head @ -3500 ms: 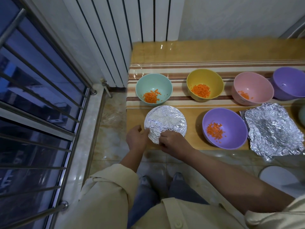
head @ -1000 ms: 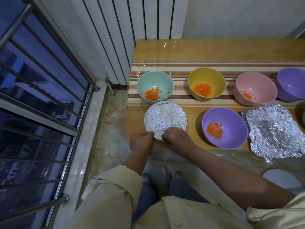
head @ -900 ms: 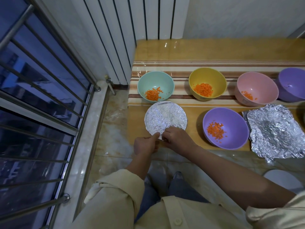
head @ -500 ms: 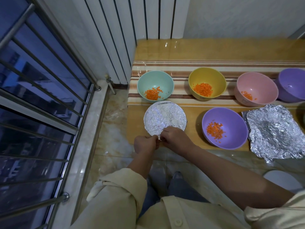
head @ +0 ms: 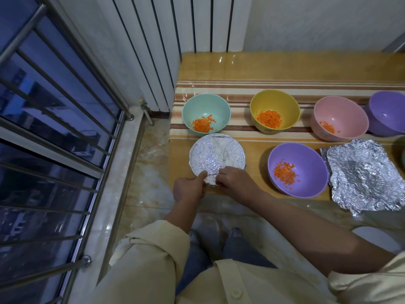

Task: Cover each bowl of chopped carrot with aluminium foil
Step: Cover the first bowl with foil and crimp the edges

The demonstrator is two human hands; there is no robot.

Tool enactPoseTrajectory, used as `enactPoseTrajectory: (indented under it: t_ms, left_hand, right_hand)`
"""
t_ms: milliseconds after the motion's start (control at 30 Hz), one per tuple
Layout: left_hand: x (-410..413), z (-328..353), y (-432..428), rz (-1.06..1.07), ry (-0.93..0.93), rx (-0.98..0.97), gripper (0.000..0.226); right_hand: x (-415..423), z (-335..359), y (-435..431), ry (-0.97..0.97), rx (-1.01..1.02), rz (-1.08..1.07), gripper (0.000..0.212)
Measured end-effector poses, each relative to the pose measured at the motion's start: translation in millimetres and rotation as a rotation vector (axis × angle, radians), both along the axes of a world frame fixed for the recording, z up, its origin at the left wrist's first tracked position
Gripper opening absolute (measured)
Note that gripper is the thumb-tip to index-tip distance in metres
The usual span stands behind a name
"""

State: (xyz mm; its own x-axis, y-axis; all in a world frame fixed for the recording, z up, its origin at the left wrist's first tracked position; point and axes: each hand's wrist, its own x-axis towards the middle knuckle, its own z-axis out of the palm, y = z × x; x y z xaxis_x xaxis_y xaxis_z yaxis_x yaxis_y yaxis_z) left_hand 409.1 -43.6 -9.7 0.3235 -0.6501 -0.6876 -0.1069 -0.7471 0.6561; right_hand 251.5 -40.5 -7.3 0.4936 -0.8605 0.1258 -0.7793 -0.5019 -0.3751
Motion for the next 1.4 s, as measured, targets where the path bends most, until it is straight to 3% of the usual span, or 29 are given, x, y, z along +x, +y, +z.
enactPoseTrajectory:
  t_ms: [500,633,933,1067,1200,1400]
  left_hand:
    - [-20,14,10,0.12,0.191,0.051,0.018]
    - [-20,9,7,0.102,0.136,0.048,0.029]
    - [-14,-30,-3,-0.072,0.05,-0.002,0.02]
    - [-6,-17,-12,-0.163,-0.029,0.004,0.023]
    - [-5,0,-14,-0.246,-0.076,0.008,0.038]
    - [-8,7,-2,-0.133,-0.01,0.009,0.035]
  right_hand:
    - [3,-11,3,-0.076,0.035,-0.046,0.012]
    - [4,-12,2,-0.085,0.045,-0.063,0.014]
    - [4,-13,3,-0.073,0.011,-0.014,0.006]
    - [-8,-10,5,-0.037,-0.035,0.034,0.022]
    - [-12,-10,5,0.004,-0.052,0.06,0.023]
    - [-6,-7,3,-0.008,-0.07,0.043,0.02]
